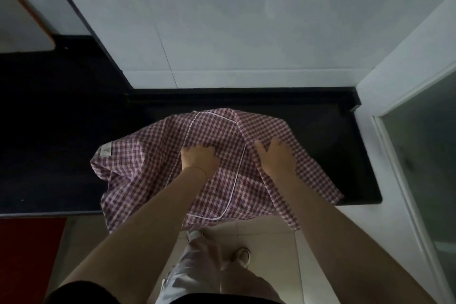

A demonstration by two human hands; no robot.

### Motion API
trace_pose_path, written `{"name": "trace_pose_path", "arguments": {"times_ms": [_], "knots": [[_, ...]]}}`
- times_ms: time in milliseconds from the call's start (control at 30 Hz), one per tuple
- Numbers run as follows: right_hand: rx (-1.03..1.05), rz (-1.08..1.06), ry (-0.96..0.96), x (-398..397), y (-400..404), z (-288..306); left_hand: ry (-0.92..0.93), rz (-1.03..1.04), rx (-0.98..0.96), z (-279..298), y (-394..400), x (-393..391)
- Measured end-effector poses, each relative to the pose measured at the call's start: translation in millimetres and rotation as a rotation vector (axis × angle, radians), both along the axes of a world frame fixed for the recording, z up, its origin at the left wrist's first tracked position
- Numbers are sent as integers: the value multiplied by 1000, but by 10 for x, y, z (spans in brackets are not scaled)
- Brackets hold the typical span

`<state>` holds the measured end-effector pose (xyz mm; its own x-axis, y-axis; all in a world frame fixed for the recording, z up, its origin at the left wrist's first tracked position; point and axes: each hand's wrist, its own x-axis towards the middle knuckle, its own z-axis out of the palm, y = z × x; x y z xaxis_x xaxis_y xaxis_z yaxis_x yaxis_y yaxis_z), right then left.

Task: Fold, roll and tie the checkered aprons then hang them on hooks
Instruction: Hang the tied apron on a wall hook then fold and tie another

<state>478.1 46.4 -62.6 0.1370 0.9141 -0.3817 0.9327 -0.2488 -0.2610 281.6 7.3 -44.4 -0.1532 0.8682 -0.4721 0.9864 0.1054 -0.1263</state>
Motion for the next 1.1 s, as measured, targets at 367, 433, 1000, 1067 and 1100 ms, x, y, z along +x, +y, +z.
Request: {"name": "trace_pose_path", "arguments": {"times_ms": [367,433,1000,1067,1100], "knots": [[-206,-156,3,3,365,82,-277,147,14,21,311,-114],[-222,-142,9,16,388,100,-301,191,31,59,420,-95],[537,339,316,239,960,2197,-919,-108,63,2065,1651,492],[540,334,261,279,1005,2392,-875,-157,-37,2264,1632,464],[526,336,226,297,1021,2457,-888,-156,-102,2339,1604,451]]}}
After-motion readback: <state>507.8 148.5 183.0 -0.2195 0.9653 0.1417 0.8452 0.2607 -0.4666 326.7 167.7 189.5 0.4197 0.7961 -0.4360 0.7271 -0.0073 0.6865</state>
